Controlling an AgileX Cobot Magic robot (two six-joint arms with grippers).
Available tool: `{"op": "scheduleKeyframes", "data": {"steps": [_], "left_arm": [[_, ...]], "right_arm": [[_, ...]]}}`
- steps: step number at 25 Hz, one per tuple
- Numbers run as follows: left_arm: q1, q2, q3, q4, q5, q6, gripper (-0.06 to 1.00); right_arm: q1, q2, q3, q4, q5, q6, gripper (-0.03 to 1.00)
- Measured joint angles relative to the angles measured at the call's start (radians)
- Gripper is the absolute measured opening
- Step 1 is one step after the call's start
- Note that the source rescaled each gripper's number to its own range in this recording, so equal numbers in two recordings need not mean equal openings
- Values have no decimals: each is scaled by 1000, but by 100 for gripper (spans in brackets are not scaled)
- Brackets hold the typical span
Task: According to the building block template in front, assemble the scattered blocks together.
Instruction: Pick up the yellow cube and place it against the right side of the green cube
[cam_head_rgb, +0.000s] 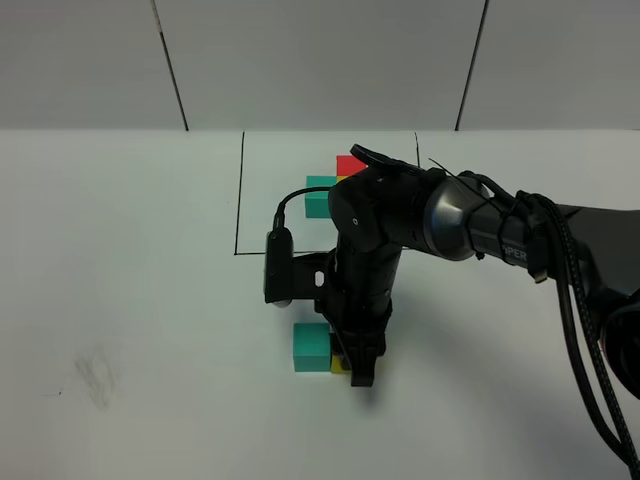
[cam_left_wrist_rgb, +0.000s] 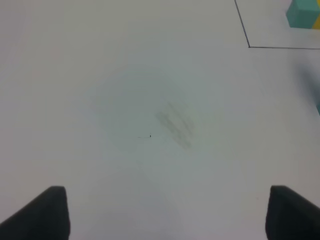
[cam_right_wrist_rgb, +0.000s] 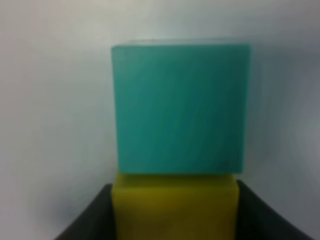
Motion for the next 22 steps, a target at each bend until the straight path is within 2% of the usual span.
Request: {"op": "scheduleKeyframes", "data": {"steps": [11, 22], "left_arm": [[0, 0, 0, 0, 0, 0, 95], [0, 0, 0, 0, 0, 0, 95]], "right_arm": [[0, 12, -11, 1, 10, 41, 26], [0, 17, -25, 0, 37, 27, 26]]}}
